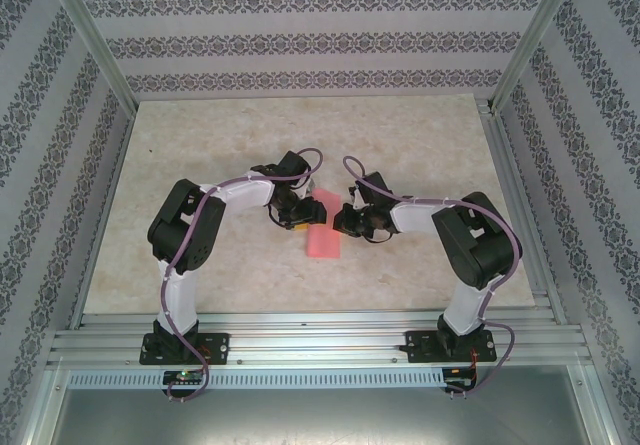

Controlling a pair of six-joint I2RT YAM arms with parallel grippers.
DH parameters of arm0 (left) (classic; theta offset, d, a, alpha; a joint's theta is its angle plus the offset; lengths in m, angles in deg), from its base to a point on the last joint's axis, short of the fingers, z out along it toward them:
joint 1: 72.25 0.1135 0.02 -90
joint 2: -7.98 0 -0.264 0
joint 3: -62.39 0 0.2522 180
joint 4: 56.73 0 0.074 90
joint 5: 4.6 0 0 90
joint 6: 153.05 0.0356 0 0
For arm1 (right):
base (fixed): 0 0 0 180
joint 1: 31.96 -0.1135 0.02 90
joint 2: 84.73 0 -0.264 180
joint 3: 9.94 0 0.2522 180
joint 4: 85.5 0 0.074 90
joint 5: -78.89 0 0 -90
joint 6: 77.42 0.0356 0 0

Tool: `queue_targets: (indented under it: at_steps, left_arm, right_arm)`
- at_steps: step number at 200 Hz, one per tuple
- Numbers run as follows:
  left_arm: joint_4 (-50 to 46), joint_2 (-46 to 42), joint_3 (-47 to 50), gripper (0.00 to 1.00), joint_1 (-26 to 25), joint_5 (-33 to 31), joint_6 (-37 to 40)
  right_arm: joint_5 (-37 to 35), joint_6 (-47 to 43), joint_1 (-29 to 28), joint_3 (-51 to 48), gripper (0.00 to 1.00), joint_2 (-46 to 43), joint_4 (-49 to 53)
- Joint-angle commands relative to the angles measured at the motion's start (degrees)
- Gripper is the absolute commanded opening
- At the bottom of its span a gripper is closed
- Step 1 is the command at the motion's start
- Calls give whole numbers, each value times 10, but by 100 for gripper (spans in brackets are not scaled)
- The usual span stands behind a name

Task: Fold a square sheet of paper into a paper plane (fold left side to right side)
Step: Hold the square sheet of paper at the center of the table.

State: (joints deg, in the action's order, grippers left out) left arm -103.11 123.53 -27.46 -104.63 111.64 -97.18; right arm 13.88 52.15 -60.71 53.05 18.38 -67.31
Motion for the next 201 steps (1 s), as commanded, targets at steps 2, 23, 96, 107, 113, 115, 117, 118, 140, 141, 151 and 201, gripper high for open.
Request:
queue_targets:
  at_steps: [2, 23, 96, 107, 113, 115, 117, 118, 140, 141, 151, 201]
  left_arm:
    - [7, 28, 16, 58, -12, -47, 25]
    - [-1, -7, 17, 59, -4, -48, 29]
    - [13, -111, 35, 52, 12, -21, 39]
    - [43, -114, 44, 41, 12, 12, 29]
    - [59, -114, 47, 36, 13, 30, 24]
    - [64, -112, 48, 34, 12, 36, 22]
    - [68, -112, 48, 33, 13, 41, 21]
    - [70, -112, 49, 33, 13, 44, 20]
    - [96, -89, 45, 27, 9, 81, 13]
    - [96, -88, 45, 27, 9, 82, 12]
    - [98, -77, 43, 25, 8, 87, 11]
    - [97, -46, 46, 24, 7, 68, 19]
  right_arm:
    - [-44, -28, -7, 7, 10, 22, 56]
    - [-48, -34, -7, 9, 10, 24, 66]
    - [-59, -38, -9, 13, 10, 31, 77]
    - [-60, -38, -9, 12, 10, 32, 77]
    - [-60, -38, -9, 12, 10, 32, 78]
    - [-60, -38, -9, 12, 10, 32, 78]
    - [-60, -38, -9, 12, 10, 32, 78]
    - [-60, -38, -9, 12, 10, 32, 78]
    - [-60, -39, -9, 14, 10, 33, 79]
    - [-60, -39, -8, 13, 10, 33, 79]
    - [-60, -39, -9, 15, 10, 33, 81]
    - [-62, -42, -9, 18, 10, 35, 92]
